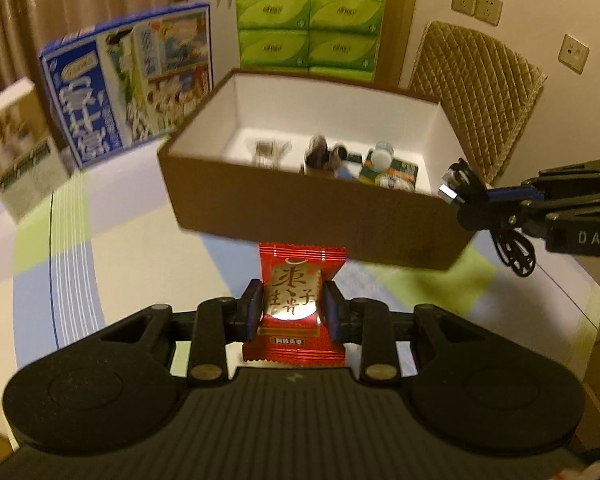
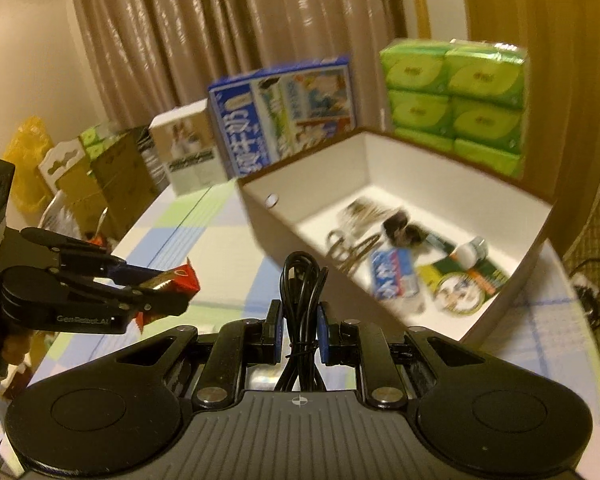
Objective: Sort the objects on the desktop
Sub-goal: 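Carry the candy packet and cable with both tools over the box, then open both tools to drop the candy packet and cable into the box, then withdraw both tools from the box toward the pill bottle and hair clip, then grasp the white pill bottle with the right tool while the left tool grasps the white hair clip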
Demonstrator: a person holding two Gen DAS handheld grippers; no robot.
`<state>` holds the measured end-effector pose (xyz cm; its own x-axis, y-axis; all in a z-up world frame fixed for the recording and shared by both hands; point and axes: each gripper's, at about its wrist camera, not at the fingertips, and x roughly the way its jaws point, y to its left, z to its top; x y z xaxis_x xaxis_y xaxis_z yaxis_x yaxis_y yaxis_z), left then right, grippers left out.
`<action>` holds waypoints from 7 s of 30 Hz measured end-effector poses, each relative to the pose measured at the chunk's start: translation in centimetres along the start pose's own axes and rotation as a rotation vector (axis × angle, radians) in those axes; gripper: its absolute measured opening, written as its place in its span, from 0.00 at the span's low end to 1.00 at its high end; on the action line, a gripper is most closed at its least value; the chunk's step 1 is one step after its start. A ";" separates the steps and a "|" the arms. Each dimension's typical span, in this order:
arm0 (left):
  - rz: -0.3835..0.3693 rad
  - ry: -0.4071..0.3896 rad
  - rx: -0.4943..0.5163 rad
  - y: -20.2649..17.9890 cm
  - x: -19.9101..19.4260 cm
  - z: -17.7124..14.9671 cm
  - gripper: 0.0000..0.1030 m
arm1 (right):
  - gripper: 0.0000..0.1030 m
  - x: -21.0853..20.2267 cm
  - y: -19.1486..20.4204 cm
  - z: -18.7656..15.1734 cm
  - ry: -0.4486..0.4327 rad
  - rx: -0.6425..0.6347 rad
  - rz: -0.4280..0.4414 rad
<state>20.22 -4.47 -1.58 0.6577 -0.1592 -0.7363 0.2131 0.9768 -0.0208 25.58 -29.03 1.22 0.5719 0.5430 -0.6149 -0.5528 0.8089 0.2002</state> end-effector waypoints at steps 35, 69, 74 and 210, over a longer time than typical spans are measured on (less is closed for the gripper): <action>0.039 0.219 0.145 5.2 19.3 13.6 0.26 | 0.13 11.2 -12.1 6.5 0.253 -0.058 -0.044; 0.025 0.279 0.199 4.7 19.3 12.4 0.59 | 0.59 16.1 -12.4 6.1 0.614 -0.098 -0.071; 0.024 0.274 0.227 4.2 18.6 12.5 0.74 | 0.91 15.6 -10.8 6.4 0.586 -0.166 -0.076; -0.002 0.212 0.124 1.7 5.9 -6.6 0.96 | 0.64 11.1 3.3 -7.6 0.278 -0.014 -0.062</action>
<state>19.70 -2.79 -10.36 0.4933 -0.1144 -0.8623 0.3097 0.9494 0.0513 25.48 -22.00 -10.80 0.4176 0.4083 -0.8117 -0.5316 0.8343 0.1461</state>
